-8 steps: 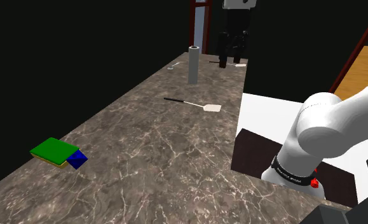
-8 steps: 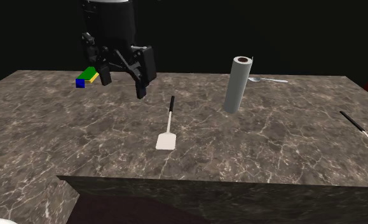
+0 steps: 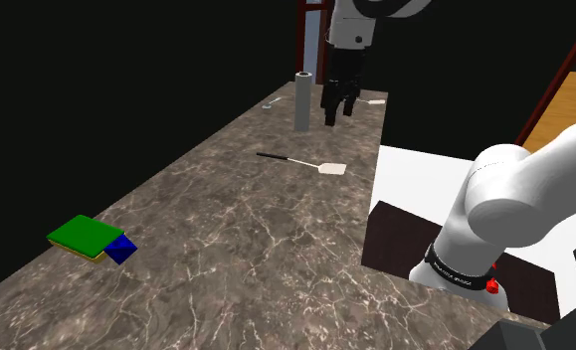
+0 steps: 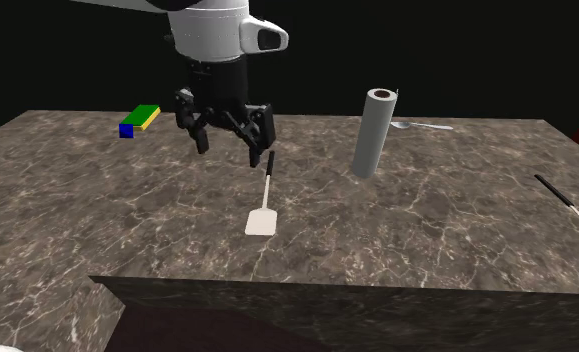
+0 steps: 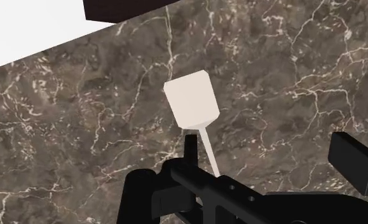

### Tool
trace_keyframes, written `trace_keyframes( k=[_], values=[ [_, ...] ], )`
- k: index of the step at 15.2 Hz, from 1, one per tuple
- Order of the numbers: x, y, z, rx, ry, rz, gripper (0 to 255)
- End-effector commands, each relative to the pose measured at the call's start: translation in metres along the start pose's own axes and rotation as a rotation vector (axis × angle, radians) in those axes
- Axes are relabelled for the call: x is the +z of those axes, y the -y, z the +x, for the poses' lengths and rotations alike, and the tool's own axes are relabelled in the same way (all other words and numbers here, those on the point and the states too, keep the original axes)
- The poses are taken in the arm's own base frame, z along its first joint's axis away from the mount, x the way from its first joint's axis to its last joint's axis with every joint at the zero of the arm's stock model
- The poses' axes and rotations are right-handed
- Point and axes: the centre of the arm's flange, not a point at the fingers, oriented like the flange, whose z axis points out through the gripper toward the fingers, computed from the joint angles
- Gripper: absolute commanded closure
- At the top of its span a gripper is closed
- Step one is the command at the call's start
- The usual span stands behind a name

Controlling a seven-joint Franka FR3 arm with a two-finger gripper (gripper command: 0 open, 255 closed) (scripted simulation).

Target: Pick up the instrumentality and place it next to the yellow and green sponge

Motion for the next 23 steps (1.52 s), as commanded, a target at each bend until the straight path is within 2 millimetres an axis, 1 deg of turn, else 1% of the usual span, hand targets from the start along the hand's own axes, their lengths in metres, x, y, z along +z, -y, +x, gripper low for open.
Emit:
trace_keyframes(
  k=[1, 7, 12, 13, 19, 20, 23],
  values=[
    [0.018, -0.002, 0.015, -0.045, -0.014, -0.007, 0],
    [0.075, -0.008, 0.065, -0.171, -0.047, -0.024, 0],
    [0.12, -0.009, 0.109, -0.276, -0.075, -0.039, 0],
    [0.121, -0.009, 0.11, -0.279, -0.075, -0.039, 0],
    [0.153, -0.01, 0.112, -0.279, -0.075, -0.039, 0],
    [0.161, -0.01, 0.113, -0.279, -0.075, -0.039, 0],
    [0.161, -0.01, 0.113, -0.279, -0.075, -0.039, 0]
  ],
)
